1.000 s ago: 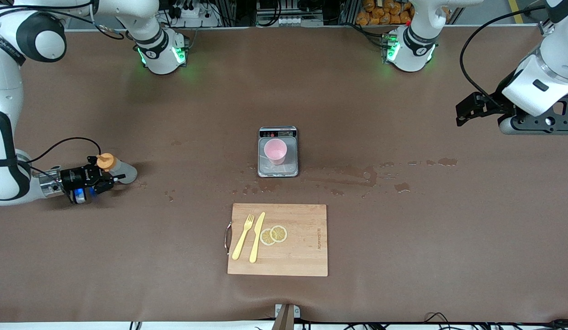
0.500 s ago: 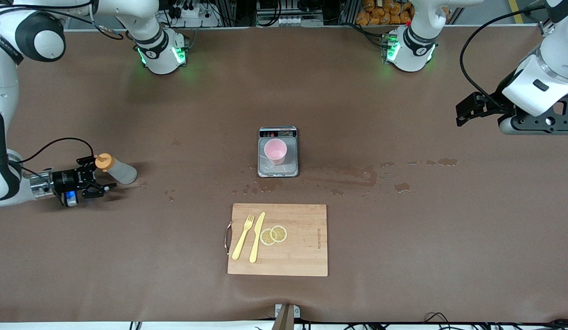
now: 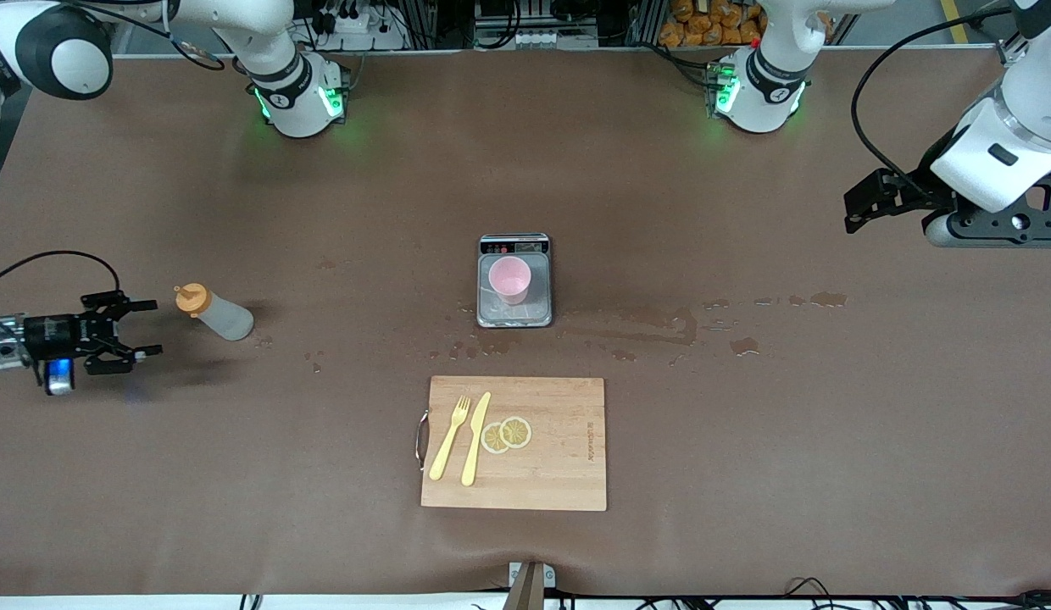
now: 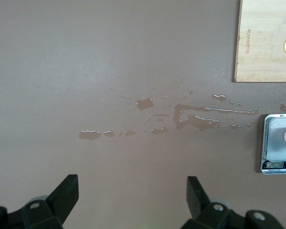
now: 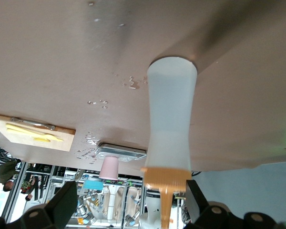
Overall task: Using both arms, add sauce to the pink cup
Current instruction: 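Open the right gripper and withdraw it from the bottle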
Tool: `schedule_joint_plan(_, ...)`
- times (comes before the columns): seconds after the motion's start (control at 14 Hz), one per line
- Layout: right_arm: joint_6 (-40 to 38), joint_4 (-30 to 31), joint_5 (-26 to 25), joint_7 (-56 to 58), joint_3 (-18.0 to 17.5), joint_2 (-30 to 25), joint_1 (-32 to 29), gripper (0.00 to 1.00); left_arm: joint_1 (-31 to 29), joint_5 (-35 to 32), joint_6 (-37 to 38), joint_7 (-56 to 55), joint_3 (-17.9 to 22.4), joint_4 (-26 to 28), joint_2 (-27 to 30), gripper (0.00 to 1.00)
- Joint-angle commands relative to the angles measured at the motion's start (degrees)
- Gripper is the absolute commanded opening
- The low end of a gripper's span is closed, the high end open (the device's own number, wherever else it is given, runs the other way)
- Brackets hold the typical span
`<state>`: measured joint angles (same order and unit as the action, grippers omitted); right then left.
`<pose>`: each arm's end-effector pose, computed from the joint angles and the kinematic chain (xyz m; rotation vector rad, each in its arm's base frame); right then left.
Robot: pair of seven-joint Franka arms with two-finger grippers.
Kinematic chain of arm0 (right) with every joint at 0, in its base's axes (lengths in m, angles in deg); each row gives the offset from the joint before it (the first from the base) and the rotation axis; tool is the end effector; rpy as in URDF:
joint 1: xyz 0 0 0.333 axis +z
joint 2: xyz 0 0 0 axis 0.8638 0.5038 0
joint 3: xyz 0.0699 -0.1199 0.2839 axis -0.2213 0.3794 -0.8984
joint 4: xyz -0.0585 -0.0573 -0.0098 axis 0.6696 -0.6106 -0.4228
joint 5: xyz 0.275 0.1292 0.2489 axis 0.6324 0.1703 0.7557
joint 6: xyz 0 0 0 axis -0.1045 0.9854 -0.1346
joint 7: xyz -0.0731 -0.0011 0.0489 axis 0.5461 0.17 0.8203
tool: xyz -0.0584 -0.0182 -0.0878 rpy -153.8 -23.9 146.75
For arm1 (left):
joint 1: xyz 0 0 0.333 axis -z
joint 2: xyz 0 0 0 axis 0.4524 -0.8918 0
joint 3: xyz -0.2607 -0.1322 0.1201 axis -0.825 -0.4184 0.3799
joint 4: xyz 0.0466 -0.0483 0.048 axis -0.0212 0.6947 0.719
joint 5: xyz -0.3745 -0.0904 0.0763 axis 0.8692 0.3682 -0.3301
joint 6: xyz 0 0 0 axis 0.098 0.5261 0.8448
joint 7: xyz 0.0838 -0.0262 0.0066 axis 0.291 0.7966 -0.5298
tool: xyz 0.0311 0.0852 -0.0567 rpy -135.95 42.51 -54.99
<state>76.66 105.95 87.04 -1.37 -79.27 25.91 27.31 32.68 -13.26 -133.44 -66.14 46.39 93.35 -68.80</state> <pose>0.6263 -0.2603 0.2529 -1.9443 1.1876 1.0115 0.5508 -0.1019 0.6247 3.1287 -0.0589 -0.0062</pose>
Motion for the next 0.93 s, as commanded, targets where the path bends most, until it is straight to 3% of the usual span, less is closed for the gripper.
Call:
schedule_joint_plan(0.0,-1.2,-2.8,-1.9,0.0,-1.1,-1.5,0.4,1.0,-0.3,-1.0,0.0,0.3,-0.3,-0.3,0.3,1.0)
schedule_joint_plan(0.36,-2.0,-3.6,-3.9,0.0,-1.2,-7.6,5.6,1.0,-0.1,-0.9,0.0,0.3,-0.3,-0.3,0.4,1.0)
schedule_joint_plan(0.71,-1.9,-3.5,-7.8,-0.4,-1.0,-16.4,15.7,1.0,-0.2,-0.9,-0.1,0.3,-0.3,-0.3,0.3,1.0)
schedule_joint_plan(0.86,-1.9,-3.5,-9.2,-0.5,-1.0,-17.6,19.2,1.0,-0.2,-0.9,-0.1,0.3,-0.3,-0.3,0.4,1.0)
